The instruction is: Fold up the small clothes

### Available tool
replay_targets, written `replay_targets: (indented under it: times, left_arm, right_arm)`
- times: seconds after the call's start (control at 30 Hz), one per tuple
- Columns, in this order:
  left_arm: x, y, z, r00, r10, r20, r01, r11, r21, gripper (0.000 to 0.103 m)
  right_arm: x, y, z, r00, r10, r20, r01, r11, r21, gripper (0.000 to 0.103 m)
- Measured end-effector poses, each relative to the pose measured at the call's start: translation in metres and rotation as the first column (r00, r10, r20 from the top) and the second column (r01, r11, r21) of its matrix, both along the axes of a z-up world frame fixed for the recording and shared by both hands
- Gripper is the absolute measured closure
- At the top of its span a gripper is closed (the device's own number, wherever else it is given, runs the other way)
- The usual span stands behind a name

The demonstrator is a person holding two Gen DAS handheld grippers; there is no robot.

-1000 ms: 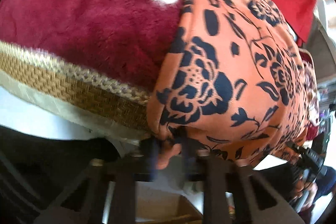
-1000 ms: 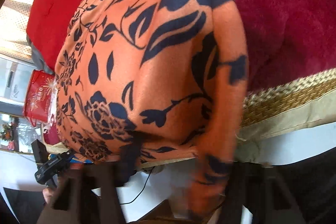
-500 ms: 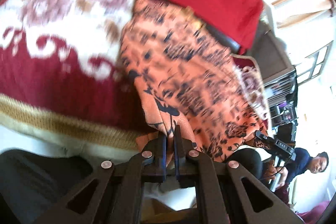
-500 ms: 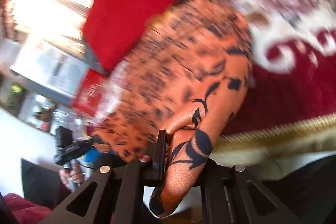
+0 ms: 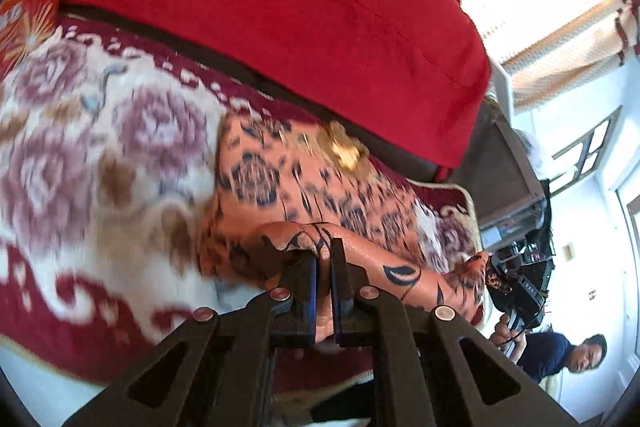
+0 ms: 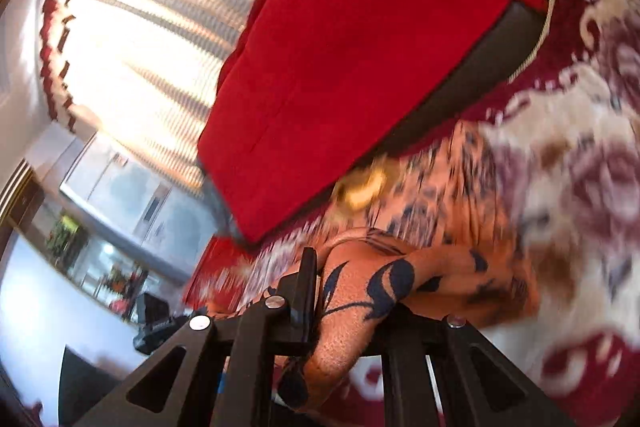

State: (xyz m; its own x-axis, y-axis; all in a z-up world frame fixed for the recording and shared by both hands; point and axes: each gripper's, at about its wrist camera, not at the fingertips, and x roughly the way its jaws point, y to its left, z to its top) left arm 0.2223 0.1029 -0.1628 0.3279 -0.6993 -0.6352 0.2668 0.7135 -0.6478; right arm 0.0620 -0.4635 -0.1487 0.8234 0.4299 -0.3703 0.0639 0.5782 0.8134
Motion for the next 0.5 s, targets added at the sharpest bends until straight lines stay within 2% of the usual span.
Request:
replay_targets:
  times: [0.1, 0.2, 0.37, 0.5]
  left_arm:
    - [0.048, -0.014, -0.003, 1.000, 0.017, -0.011, -0.016, 0.999, 0.032, 0.097]
    - [0.096, -0.037, -0.021, 0.999, 0.026, -0.033, -0.023, 0.997, 0.076, 0.097]
    - [0.158, -0.059, -0.082, 0.987, 0.084, -0.138, -0.063, 0.987, 0.147, 0.097]
    - [0.180, -0.055, -0.126, 0.961, 0.128, -0.245, -0.104, 0.989, 0.108, 0.097]
  right_arm:
    - [0.043, -0.028, -0.008, 0.998, -0.054, -0.015, 0.055, 0.998, 0.020, 0.091]
    - [0.091, -0.049, -0.036, 0.993, -0.107, -0.059, 0.110, 0.993, 0.051, 0.091]
    - [0.146, -0.066, -0.096, 0.978, -0.147, -0.151, 0.169, 0.975, 0.147, 0.089]
    - [0.166, -0.079, -0.146, 0.960, -0.132, -0.247, 0.207, 0.930, 0.305, 0.088]
